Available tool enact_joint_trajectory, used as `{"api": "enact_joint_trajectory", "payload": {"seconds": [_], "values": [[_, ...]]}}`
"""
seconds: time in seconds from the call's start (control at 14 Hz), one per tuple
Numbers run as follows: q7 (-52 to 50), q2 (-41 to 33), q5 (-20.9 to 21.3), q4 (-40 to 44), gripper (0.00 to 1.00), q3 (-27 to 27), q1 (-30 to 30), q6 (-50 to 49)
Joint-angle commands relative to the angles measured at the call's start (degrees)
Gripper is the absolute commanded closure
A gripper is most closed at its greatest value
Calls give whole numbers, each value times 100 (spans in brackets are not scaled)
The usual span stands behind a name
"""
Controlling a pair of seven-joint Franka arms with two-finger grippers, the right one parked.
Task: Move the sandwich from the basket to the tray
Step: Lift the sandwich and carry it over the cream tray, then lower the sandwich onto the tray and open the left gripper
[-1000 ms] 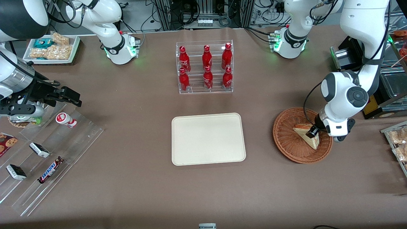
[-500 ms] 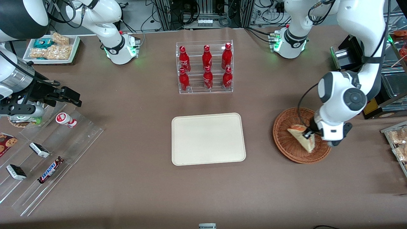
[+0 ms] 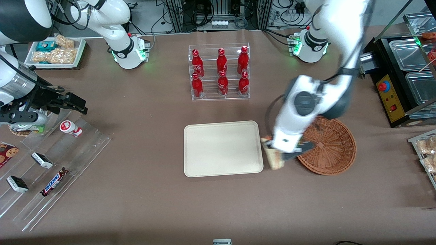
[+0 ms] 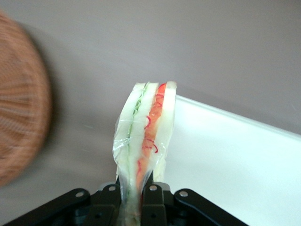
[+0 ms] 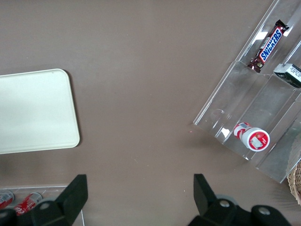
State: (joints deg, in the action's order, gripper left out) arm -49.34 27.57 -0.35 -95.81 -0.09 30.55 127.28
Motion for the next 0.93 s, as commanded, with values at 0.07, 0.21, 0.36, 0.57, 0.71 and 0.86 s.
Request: {"api": "enact_joint_trajectory", "payload": {"seconds": [0.07,0.21,0.36,0.57,0.71,0.86], "values": [[-277,941,35,1220,99,105,792,-151],[-313,1320,35,1564,99,132,1075,-125],[-330,1698,78,1889,98,158,1338,-107],[-628,1989,447,1979,92,149,1445,-2],[-926,1981,448,1935,52,149,1471,51],[-955,1815,483,1961,0,167,1463,-53]]}}
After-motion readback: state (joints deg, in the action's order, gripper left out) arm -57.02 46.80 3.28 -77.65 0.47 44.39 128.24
